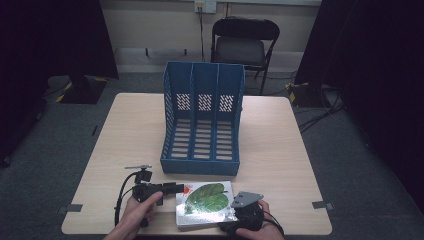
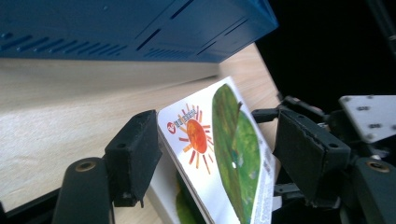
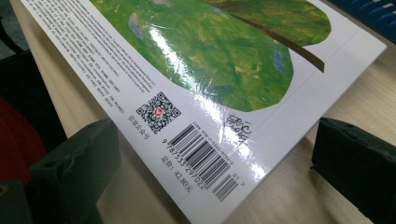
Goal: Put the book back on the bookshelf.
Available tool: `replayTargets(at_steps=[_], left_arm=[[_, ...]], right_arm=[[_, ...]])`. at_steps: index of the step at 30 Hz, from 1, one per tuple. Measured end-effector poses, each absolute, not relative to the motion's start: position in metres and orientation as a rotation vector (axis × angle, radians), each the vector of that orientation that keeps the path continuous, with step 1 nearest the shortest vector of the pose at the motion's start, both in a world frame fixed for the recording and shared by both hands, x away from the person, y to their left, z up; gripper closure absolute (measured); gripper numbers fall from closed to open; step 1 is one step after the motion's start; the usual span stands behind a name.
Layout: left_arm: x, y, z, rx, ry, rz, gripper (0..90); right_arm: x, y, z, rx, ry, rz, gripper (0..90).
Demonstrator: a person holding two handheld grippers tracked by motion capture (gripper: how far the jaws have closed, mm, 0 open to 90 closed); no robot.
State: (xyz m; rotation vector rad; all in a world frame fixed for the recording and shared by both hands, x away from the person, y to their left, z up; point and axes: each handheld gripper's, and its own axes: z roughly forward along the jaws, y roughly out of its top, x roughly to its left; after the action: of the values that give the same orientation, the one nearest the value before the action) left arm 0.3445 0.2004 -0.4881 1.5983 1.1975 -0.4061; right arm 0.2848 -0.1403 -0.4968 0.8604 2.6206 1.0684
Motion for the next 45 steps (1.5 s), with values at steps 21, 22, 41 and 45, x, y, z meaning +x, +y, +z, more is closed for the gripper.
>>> replayTargets(at_steps=[21,22,41,45], left_arm=[[0.344,0.186,-0.495,1.709,1.148,-0.530,54.7],[0.344,0.184,-0.496,1.709,1.155,-0.540,54.8],[0.340,0.165,-0.495,1.796,1.017,-0.591,72.2],[0.339,0.165,-0.495,1.810,1.005,-0.575,72.5]], right_arm=[[0.288,-0.142,-0.495,0.867,2.636,1.108,2.7],[0.288,-0.141,-0.495,0.864,2.637,1.113,2.8],[0.285,-0.134,-0.490,0.743,2.705,1.230,18.0],[0.285,-0.134,-0.490,0.725,2.730,1.244,16.1]])
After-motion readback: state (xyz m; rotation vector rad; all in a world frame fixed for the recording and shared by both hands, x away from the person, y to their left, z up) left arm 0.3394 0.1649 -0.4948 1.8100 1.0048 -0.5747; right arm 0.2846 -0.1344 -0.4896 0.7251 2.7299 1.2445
